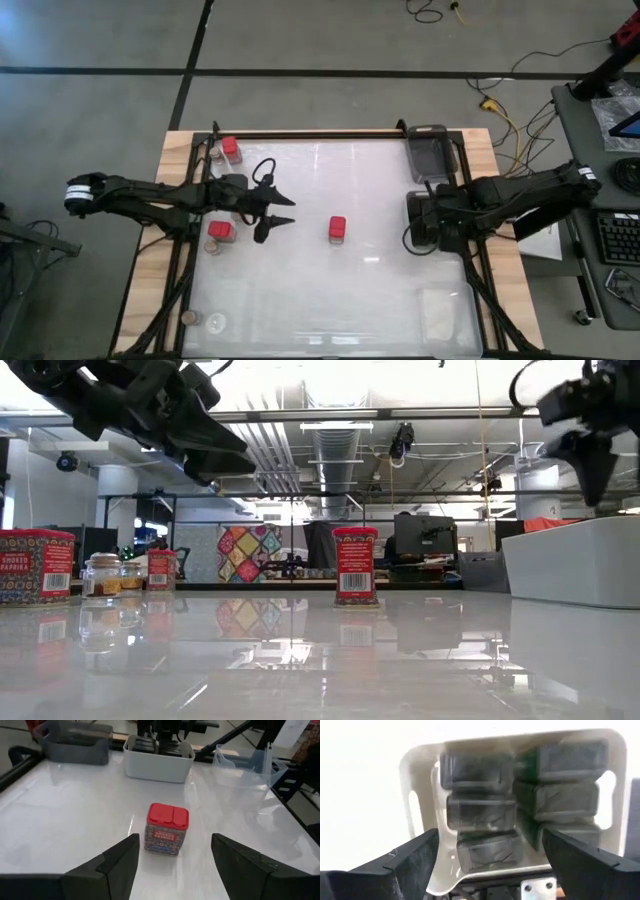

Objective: Sort spices by type
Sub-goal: Put the red seasoning can into the transparent bin

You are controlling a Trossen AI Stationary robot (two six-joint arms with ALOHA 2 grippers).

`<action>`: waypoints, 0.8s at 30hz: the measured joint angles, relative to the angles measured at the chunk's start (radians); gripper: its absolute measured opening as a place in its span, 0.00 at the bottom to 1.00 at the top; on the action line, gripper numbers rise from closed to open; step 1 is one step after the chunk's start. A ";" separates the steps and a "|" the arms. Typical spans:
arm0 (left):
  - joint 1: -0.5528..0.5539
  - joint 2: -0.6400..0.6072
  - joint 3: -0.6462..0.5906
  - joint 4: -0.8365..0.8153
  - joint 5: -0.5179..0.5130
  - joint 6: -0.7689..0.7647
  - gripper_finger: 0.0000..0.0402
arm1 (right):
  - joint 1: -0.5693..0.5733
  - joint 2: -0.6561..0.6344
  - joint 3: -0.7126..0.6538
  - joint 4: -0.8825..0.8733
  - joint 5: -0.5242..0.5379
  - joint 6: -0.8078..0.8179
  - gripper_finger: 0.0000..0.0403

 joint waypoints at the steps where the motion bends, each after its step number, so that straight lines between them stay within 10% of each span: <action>1: 0.000 0.000 0.000 -0.004 0.001 -0.002 0.58 | 0.000 0.006 0.017 0.002 0.016 0.000 0.86; 9: -0.001 0.000 0.000 -0.025 0.053 -0.012 0.58 | -0.001 0.108 0.145 0.265 0.257 -0.066 0.91; 15: -0.001 0.000 0.000 -0.032 0.053 -0.028 0.58 | -0.004 0.233 0.176 0.652 0.209 -0.140 0.92; 24: -0.002 -0.062 -0.023 -0.057 0.166 0.058 0.58 | -0.004 0.570 0.350 0.707 0.190 -0.166 0.92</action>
